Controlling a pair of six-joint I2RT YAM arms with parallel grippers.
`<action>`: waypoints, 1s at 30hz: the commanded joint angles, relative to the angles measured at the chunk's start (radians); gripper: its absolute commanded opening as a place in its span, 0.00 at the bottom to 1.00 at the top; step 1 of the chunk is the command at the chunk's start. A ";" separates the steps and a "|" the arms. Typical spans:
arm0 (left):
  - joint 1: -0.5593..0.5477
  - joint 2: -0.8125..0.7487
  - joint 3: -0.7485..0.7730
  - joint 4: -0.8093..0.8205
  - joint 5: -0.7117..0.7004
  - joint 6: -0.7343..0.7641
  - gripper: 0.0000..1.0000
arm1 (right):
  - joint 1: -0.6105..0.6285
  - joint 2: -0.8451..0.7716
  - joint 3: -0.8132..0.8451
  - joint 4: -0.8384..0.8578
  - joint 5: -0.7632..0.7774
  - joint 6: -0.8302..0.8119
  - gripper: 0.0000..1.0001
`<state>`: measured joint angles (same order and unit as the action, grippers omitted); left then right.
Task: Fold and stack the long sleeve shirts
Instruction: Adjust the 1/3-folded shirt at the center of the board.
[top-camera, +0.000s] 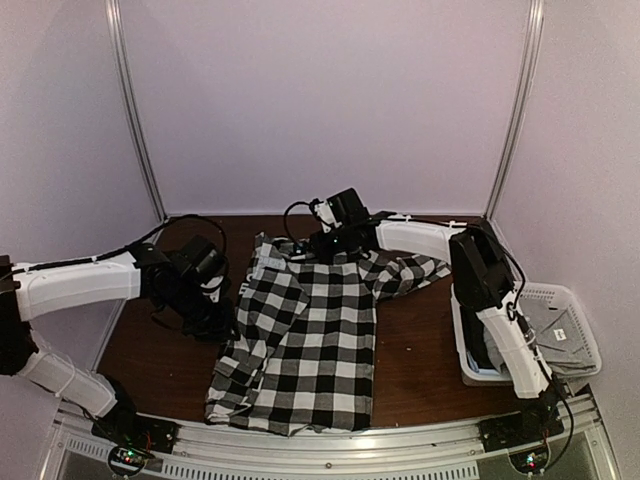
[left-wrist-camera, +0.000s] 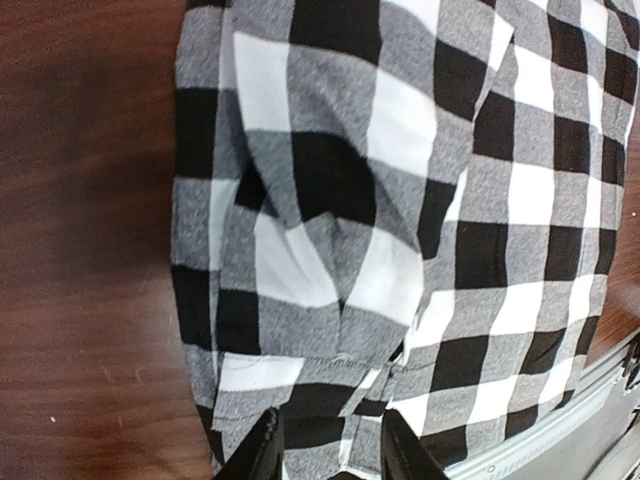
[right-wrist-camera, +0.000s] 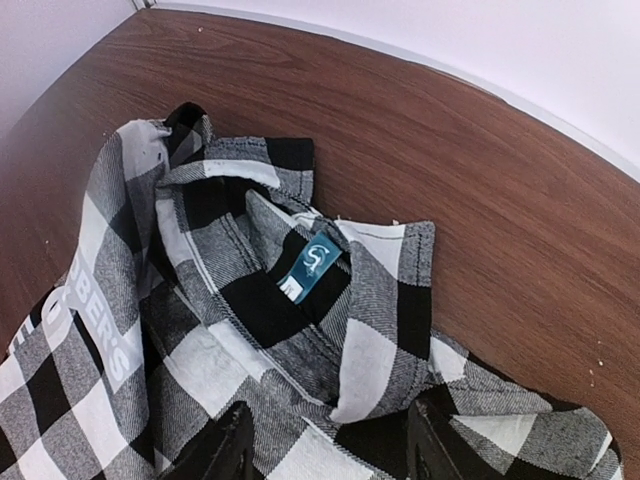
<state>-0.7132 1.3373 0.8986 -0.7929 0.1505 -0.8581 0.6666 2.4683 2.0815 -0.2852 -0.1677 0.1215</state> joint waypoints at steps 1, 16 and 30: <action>0.004 0.062 0.057 0.120 -0.007 0.028 0.34 | 0.009 0.085 0.106 -0.061 0.047 -0.007 0.51; 0.000 0.212 -0.047 0.364 0.059 0.026 0.33 | -0.032 0.163 0.233 -0.042 0.187 0.025 0.07; 0.000 0.245 -0.092 0.428 0.076 0.016 0.33 | -0.119 0.147 0.248 0.039 0.048 0.187 0.32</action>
<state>-0.7132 1.5723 0.8154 -0.4114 0.2161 -0.8402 0.5457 2.6297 2.3001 -0.2611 -0.0692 0.2832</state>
